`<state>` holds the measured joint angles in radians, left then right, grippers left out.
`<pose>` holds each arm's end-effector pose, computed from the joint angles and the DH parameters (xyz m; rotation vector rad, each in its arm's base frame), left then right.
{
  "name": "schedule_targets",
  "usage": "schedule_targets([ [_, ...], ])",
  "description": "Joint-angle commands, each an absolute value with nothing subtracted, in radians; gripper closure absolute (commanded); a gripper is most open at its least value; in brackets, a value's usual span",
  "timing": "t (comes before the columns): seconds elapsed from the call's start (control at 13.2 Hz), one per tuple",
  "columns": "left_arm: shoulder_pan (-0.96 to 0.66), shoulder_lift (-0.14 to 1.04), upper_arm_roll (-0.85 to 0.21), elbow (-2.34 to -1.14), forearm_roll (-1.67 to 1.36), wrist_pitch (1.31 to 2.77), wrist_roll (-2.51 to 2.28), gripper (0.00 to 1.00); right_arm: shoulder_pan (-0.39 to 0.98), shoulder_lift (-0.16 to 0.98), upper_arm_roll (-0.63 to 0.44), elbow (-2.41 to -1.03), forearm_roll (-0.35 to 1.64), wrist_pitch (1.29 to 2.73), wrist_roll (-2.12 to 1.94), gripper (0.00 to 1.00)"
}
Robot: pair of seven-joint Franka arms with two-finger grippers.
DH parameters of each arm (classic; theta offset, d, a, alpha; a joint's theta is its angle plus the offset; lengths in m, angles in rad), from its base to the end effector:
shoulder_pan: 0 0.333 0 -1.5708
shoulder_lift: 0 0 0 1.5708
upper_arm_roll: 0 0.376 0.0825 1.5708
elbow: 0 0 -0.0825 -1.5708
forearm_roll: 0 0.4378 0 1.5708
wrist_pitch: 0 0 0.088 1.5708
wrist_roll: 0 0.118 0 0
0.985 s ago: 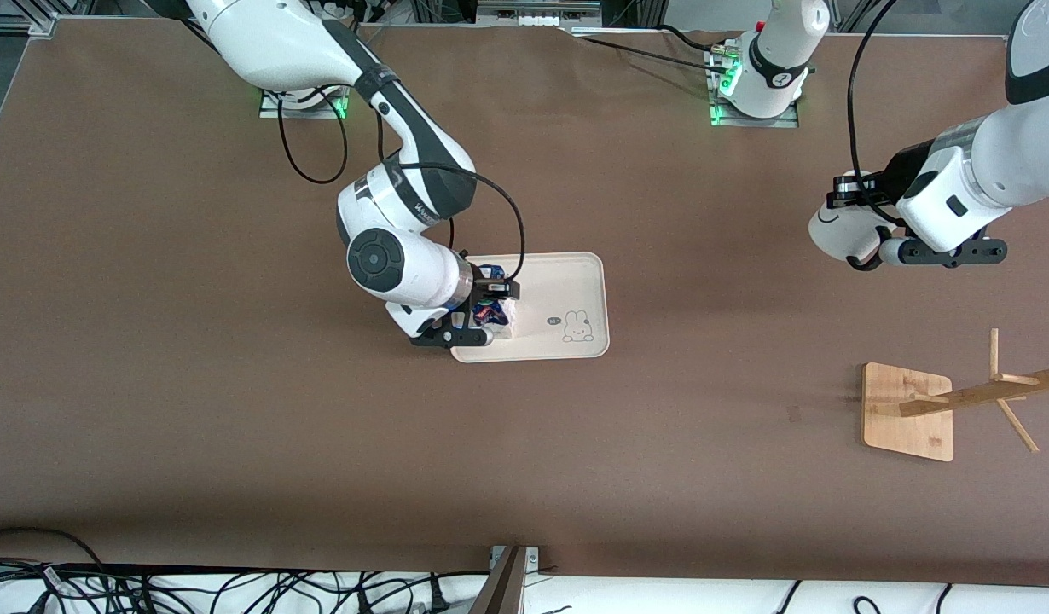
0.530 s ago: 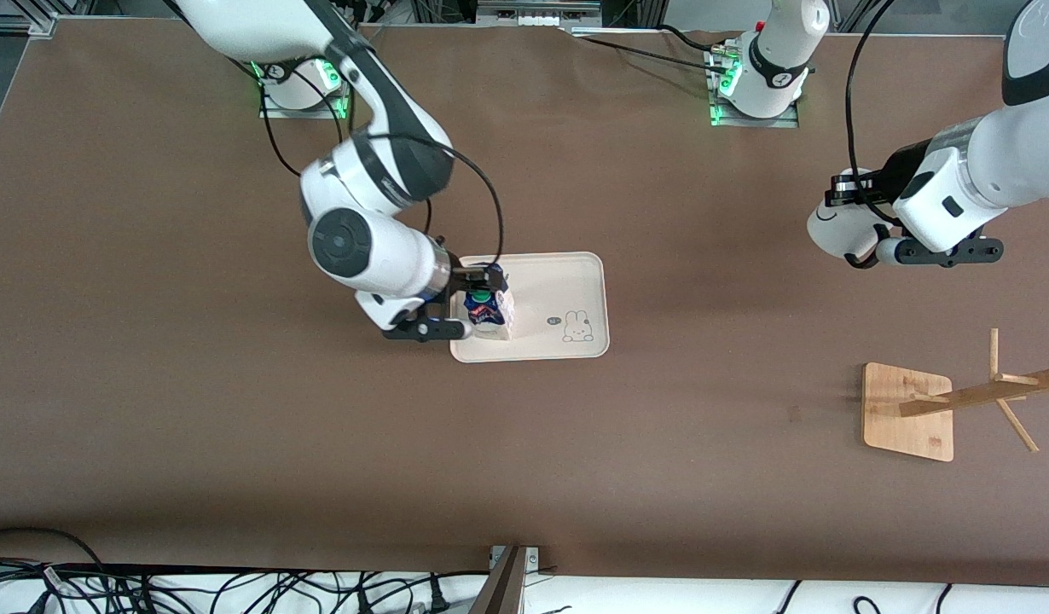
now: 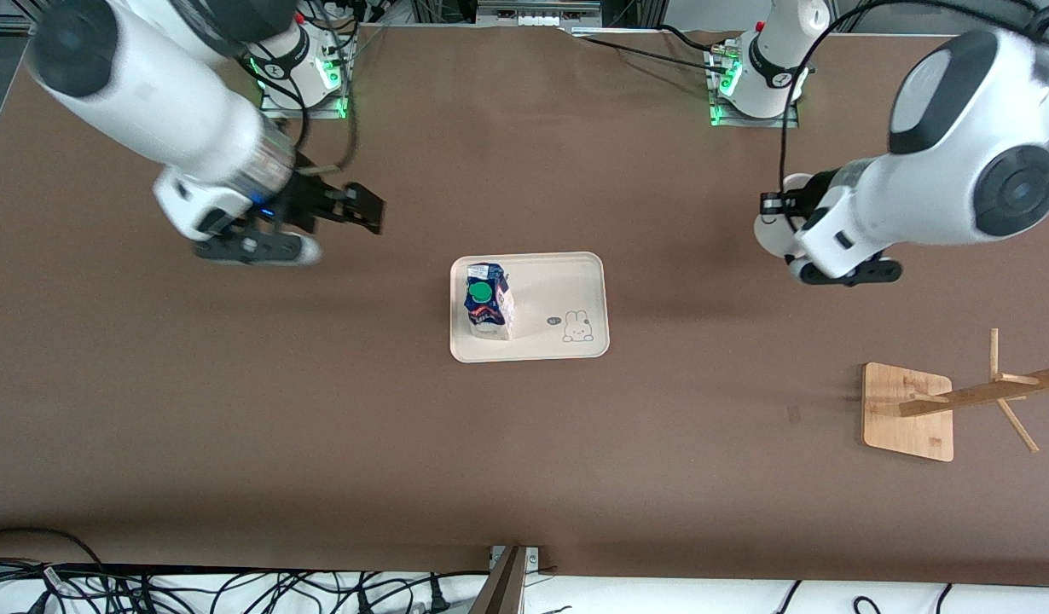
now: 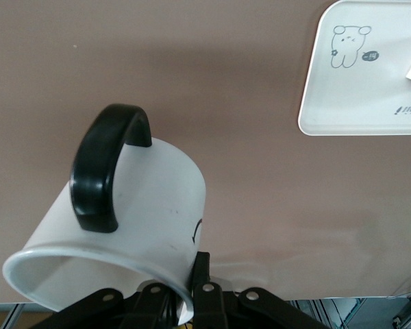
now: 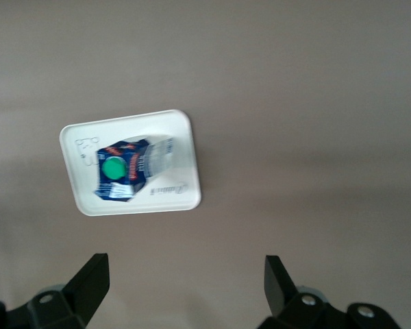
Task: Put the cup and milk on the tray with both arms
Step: 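Open the right gripper and withdraw it from the carton, then carry the mug to the tray beside the carton with the left gripper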
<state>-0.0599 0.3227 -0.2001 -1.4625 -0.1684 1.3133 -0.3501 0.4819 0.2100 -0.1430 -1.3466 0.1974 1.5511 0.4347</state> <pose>0.6433 -0.1762 0.5128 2.9560 0.1196 -0.7758 0.6317 0.2600 0.6567 -2.9831 0.1331 0.0998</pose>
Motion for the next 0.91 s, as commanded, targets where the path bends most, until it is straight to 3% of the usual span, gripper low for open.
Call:
schedule_targets([
  [0.0,-0.104,0.461,-0.202,-1.385,-0.201,1.383,-0.385,1.00,0.485,0.178,-0.230,-1.307,0.108,1.462,0.292,0.00],
  [0.45,-0.302,0.592,-0.201,-1.378,-0.231,1.650,-0.622,1.00,0.415,0.265,-0.452,-1.301,0.034,1.480,-0.069,0.00],
  [0.68,-0.379,0.659,-0.202,-1.378,-0.242,1.831,-0.745,1.00,0.318,0.285,-0.436,-1.324,0.038,1.506,-0.187,0.00],
  [0.83,-0.445,0.721,-0.196,-1.346,-0.241,1.908,-0.782,1.00,0.222,0.264,-0.318,-1.345,0.029,1.529,-0.187,0.00],
])
